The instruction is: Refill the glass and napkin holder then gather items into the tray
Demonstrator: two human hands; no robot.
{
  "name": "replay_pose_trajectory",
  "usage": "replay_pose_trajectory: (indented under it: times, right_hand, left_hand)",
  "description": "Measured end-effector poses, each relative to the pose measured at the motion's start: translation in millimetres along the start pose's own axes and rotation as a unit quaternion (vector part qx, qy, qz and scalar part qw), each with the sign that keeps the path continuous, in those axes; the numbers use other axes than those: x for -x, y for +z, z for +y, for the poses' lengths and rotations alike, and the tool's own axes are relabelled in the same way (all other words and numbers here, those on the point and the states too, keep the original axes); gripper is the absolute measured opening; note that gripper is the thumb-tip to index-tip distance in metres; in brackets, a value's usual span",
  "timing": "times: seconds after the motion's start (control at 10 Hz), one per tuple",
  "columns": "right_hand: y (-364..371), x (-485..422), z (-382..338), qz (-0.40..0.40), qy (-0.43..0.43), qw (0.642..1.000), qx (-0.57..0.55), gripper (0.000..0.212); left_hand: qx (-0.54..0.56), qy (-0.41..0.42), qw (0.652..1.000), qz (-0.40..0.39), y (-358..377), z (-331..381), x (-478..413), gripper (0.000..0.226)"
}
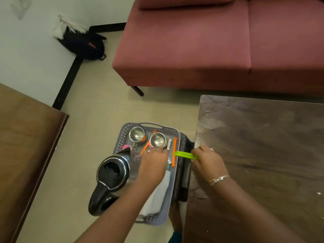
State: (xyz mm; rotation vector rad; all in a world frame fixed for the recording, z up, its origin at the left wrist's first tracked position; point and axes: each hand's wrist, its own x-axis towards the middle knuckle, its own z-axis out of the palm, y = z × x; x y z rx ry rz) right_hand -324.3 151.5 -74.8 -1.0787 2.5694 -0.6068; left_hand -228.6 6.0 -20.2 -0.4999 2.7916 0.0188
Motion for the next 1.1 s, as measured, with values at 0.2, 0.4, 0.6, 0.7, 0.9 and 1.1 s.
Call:
replay_pose_trajectory:
  times: [0.2, 0.4, 0.6, 0.7, 0.9, 1.1]
  right_hand:
    - [3, -55, -25, -0.062, -0.190, 0.966, 0.166, 0.036]
    - [31, -90, -30, -0.115, -0.334, 0.896, 0.268, 0.027]
    - [57, -95, -20, -0.183, -0.365, 0.860, 0.307, 0.019]
    - [59, -94, -28, -0.204, -0.333, 0.869, 0.303, 0.006]
    - [56, -90, -33, -0.225, -0.272, 0.897, 0.267, 0.017]
    - [46, -48, -6, -0.071, -0.275, 0.936, 0.209, 0.022]
  left_hand:
    - [-0.116, 0.045, 0.991, -0.055, 32, 23, 2, 0.026]
    - [-0.132, 0.065, 0.985, -0.092, 66, 19, -6, 0.024]
    - [-0.125, 0.077, 0.980, -0.138, 85, 13, -21, 0.026]
    - [-0.124, 0.077, 0.979, -0.144, 89, 15, -27, 0.032]
    - [-0.132, 0.053, 0.981, -0.131, 93, 12, -23, 0.022]
    - [-0.098, 0.035, 0.995, -0.008, 97, 22, 12, 0.024]
